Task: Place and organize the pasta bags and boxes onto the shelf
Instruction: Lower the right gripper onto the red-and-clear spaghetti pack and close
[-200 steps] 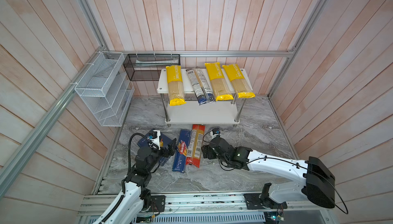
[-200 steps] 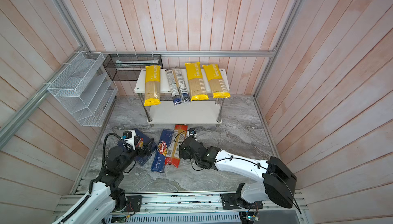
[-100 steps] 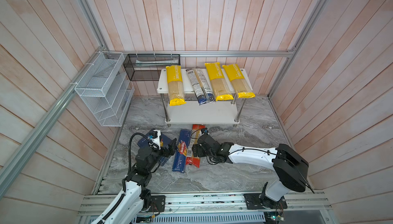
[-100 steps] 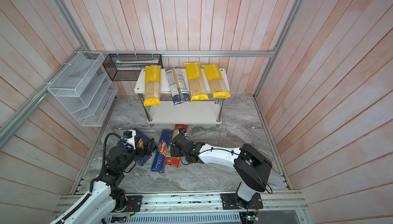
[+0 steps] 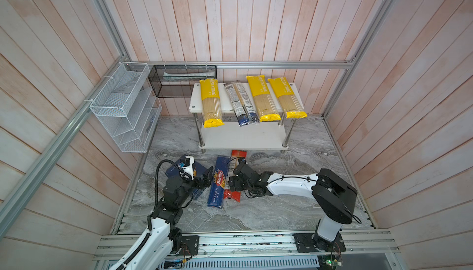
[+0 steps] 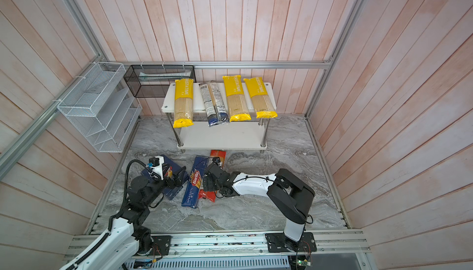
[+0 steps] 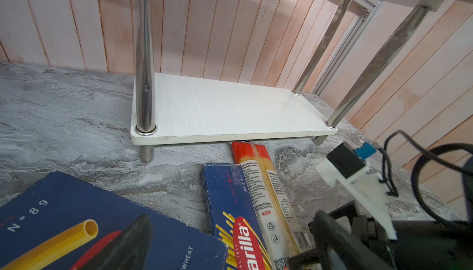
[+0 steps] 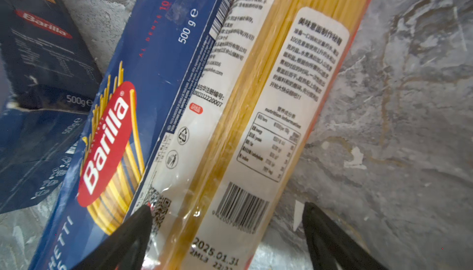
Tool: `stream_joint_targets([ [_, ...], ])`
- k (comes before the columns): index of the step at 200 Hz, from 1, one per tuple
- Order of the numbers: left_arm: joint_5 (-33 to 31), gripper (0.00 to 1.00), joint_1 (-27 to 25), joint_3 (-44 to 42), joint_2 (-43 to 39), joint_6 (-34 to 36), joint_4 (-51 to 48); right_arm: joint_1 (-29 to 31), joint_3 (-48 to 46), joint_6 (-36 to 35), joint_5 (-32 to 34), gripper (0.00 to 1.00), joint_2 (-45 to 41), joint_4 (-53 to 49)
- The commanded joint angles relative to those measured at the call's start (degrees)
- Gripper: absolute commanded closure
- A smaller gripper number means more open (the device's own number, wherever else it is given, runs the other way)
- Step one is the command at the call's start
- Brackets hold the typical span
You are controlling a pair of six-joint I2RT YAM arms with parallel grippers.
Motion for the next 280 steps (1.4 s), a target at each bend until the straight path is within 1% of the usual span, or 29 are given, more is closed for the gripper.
stream_joint_targets([
  [1, 0.81, 0.01, -0.27, -0.77, -0.08, 0.15, 1.08, -0.42, 2.2, -0.35, -0.32, 0.07, 1.48, -0.03],
  [56, 1.03, 0.0, -0.25, -0.93, 0.13, 0.16, 1.28, -0.45, 1.96, -0.01, -0.32, 0.07, 2.35, 0.11],
  [154, 0.94, 0.0, -0.27, -0.95, 0.11, 0.16, 1.27, -0.4, 1.48, -0.49, 1.42, 0.07, 2.06, -3.76],
  [177, 0.96, 0.0, -0.28, -1.05, 0.21, 0.05, 1.44, -0.4, -1.07, -0.19, 1.1, 0.07, 0.12, -2.86],
  [228, 1.12, 0.0, -0.24, -0.87, 0.47, 0.08, 1.36, -0.39, -7.87, 1.15, 3.16, 0.07, -4.88, -3.65],
  [247, 1.13, 0.0, -0.23, -0.96, 0.46, 0.07, 1.27, -0.4, -11.96, 1.49, 2.34, 0.07, -7.5, -2.15],
  [280, 1.08, 0.0, -0.27, -0.91, 0.33, 0.02, 1.3, -0.25, -16.21, 2.55, 0.72, 0.07, -13.93, -4.01],
])
